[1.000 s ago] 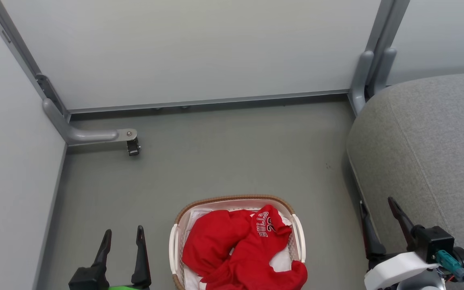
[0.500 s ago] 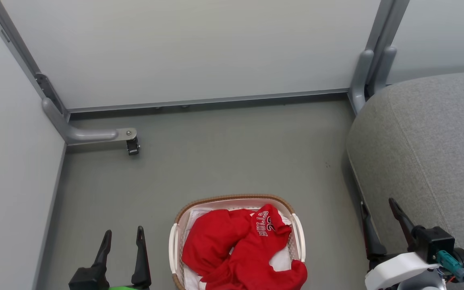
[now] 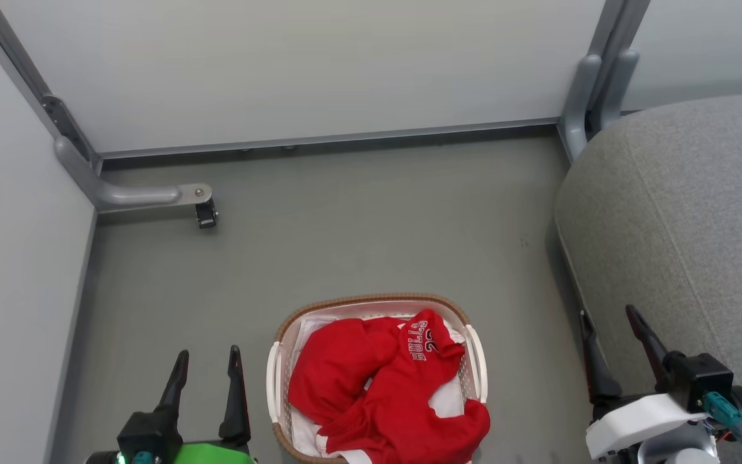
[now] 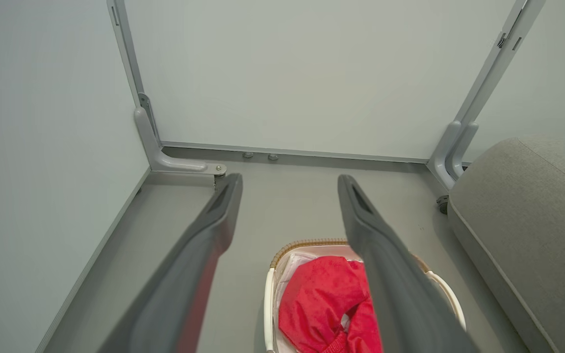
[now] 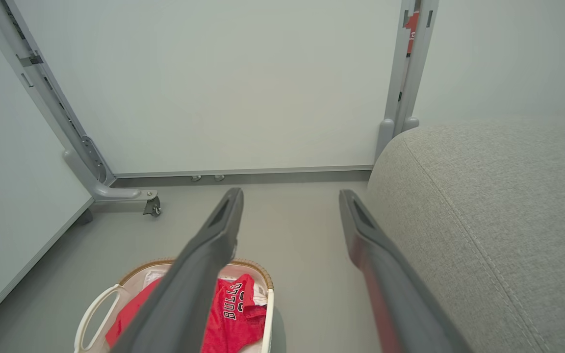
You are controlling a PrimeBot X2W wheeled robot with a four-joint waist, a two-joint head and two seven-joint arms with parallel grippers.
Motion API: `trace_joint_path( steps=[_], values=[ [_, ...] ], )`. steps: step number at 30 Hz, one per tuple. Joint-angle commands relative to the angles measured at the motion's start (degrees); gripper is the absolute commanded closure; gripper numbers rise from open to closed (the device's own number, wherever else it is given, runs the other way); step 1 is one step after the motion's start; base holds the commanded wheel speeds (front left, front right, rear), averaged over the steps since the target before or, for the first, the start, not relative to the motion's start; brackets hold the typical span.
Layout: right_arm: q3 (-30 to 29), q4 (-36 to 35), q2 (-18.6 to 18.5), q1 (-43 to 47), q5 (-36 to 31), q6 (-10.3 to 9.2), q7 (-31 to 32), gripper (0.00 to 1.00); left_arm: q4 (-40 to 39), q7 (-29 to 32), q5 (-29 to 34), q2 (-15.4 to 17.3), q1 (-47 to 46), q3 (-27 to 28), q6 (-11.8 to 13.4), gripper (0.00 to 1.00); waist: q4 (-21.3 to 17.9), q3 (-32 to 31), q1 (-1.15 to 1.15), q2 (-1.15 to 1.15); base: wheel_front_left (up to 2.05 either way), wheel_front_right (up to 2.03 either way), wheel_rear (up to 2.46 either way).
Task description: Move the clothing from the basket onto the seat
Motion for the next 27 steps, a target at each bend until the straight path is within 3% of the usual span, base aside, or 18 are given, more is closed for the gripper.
trace_joint_path(
  steps=[1,15,21,27],
  values=[
    [-0.3,-0.4,-0.3,-1.2,-0.4,0.00,-0.3,0.00,-0.1,-0.1,0.5,0.4,-1.8,-0.1,-0.4,0.00,-0.4,2.2,0.00,0.00,0.00,0.00,0.00],
    [-1.5,-2.9,-0.3,-10.9,-0.4,0.00,-0.3,0.00,8.4,-0.1,6.7,0.3,-20.0,-6.8,-4.1,0.00,-5.2,22.0,0.00,0.00,0.00,0.00,0.00],
    [-1.3,-3.5,-0.3,-15.9,1.5,-0.01,-0.3,0.00,20.4,-0.1,11.1,0.6,-30.4,-11.8,-5.9,0.00,-9.0,30.1,0.00,0.00,0.00,0.00,0.00],
    [0.2,-4.0,-0.2,-18.9,4.6,-0.01,-0.3,0.00,31.9,-0.1,14.2,1.8,-38.5,-14.6,-6.1,0.00,-13.2,36.0,0.00,0.00,0.00,0.00,0.00]
  ],
)
